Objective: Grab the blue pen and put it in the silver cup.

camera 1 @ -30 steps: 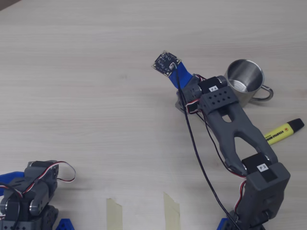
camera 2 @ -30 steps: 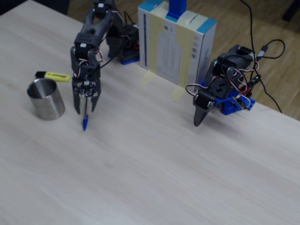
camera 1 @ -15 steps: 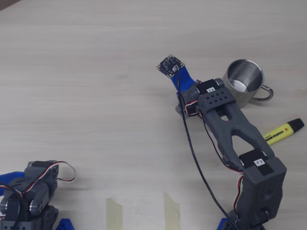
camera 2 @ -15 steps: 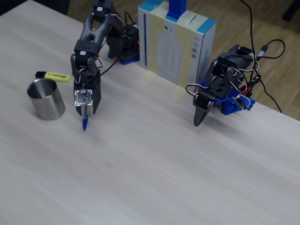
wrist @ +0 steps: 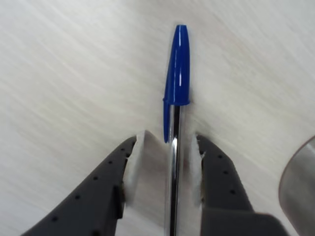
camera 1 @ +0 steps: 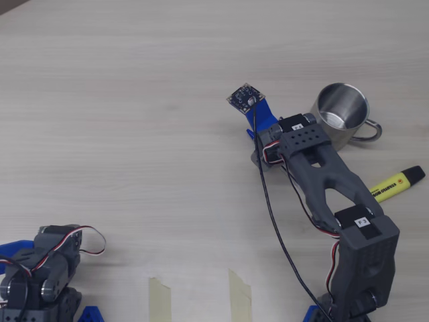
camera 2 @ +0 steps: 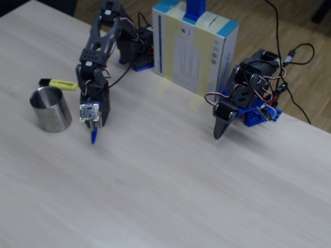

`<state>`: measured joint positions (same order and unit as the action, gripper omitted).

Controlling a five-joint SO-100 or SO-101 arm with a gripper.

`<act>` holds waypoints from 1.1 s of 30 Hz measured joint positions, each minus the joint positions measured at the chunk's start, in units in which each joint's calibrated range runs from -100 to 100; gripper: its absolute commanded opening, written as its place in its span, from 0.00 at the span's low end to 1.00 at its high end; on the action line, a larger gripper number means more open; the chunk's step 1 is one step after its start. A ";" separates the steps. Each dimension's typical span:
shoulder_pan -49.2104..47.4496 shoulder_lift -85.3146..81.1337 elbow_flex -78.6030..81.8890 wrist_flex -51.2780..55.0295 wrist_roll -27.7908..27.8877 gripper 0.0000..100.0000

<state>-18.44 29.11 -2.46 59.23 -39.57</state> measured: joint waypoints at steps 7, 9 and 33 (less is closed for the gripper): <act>0.00 0.00 0.36 0.00 0.00 0.16; 0.08 -0.08 1.07 0.00 0.00 0.12; 0.17 -2.17 3.84 -0.59 -0.62 0.02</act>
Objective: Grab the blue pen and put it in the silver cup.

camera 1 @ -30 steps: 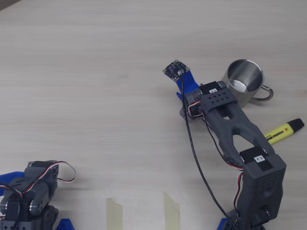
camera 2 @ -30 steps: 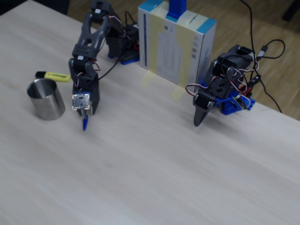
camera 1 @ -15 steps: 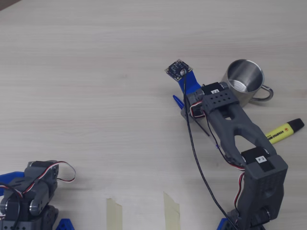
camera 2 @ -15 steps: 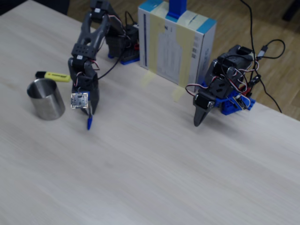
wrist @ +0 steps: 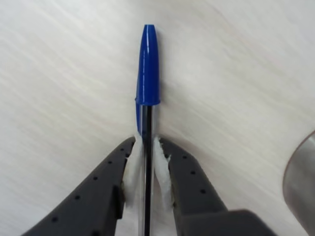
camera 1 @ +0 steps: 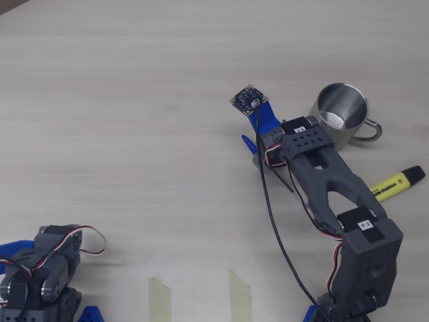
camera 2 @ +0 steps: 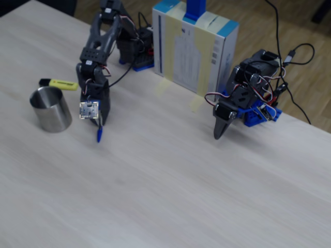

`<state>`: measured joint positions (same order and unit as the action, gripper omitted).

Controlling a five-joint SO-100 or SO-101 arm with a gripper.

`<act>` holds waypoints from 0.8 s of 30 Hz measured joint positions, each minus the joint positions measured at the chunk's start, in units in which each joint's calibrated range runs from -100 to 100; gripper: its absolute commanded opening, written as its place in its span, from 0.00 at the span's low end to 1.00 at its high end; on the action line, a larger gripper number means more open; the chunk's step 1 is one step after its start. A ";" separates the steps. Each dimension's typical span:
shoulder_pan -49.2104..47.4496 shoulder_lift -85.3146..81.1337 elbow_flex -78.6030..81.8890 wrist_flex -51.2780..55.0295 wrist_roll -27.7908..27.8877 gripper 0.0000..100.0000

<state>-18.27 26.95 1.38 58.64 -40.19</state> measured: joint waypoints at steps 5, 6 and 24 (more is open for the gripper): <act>-0.25 -3.50 4.02 0.59 -3.55 0.02; -0.33 -4.41 4.82 0.59 -3.75 0.02; -3.33 -18.99 6.43 0.59 -4.47 0.02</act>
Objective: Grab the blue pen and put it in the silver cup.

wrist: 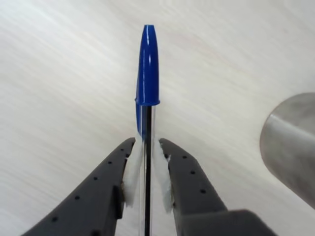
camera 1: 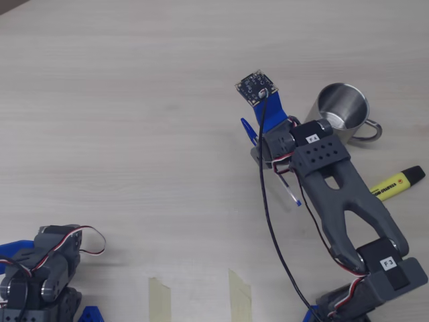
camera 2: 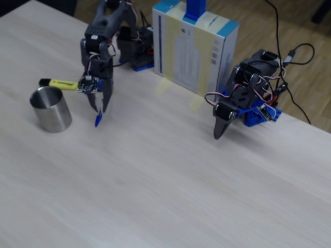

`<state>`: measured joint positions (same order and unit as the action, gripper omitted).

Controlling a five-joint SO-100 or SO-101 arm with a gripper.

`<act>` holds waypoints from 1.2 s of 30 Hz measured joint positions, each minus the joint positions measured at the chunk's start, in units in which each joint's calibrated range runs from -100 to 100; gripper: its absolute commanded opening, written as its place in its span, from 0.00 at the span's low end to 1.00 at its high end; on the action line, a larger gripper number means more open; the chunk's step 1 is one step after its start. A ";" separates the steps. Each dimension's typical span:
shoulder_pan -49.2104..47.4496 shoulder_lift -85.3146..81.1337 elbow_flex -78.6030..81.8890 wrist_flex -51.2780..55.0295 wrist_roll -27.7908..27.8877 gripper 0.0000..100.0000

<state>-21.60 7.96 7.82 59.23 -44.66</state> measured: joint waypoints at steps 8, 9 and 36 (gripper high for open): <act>0.33 -5.25 0.09 0.00 0.00 0.02; 0.17 -5.83 0.09 0.00 0.00 0.02; -0.42 -28.65 12.15 -25.12 0.00 0.02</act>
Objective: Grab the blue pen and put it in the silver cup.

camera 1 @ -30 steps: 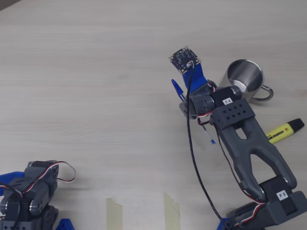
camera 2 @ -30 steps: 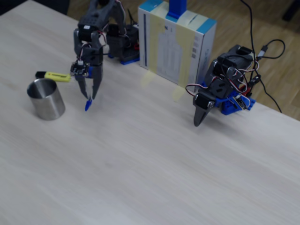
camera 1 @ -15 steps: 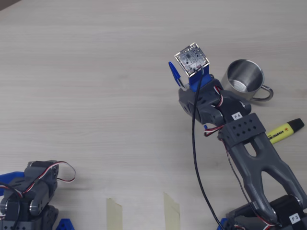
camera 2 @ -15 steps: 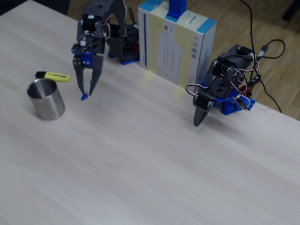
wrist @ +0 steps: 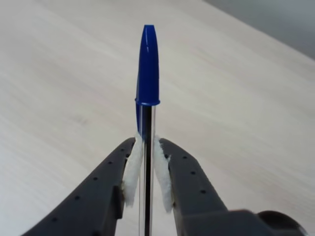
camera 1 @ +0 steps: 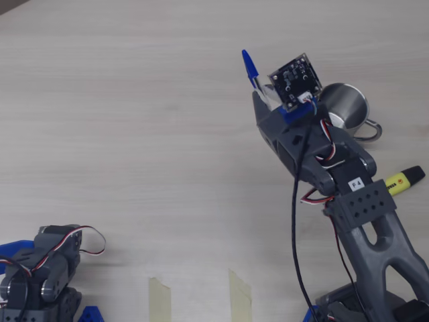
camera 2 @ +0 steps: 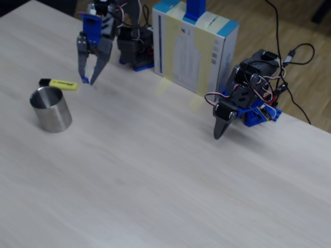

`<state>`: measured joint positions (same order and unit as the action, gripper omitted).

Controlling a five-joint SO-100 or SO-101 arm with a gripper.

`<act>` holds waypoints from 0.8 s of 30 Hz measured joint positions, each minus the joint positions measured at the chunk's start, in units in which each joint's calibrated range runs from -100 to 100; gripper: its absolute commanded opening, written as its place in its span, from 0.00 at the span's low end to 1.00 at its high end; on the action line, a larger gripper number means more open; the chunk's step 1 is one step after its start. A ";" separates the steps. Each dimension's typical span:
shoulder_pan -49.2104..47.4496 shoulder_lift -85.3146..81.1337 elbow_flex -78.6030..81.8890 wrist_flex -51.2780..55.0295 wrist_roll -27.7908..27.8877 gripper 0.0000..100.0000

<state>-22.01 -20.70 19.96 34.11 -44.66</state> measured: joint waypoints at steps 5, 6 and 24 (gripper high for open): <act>2.16 -3.17 1.97 -4.94 0.00 0.02; 2.33 -3.83 2.86 -6.28 0.00 0.02; 8.24 -15.83 20.19 -32.57 0.00 0.02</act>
<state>-13.77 -36.53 40.15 1.55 -44.66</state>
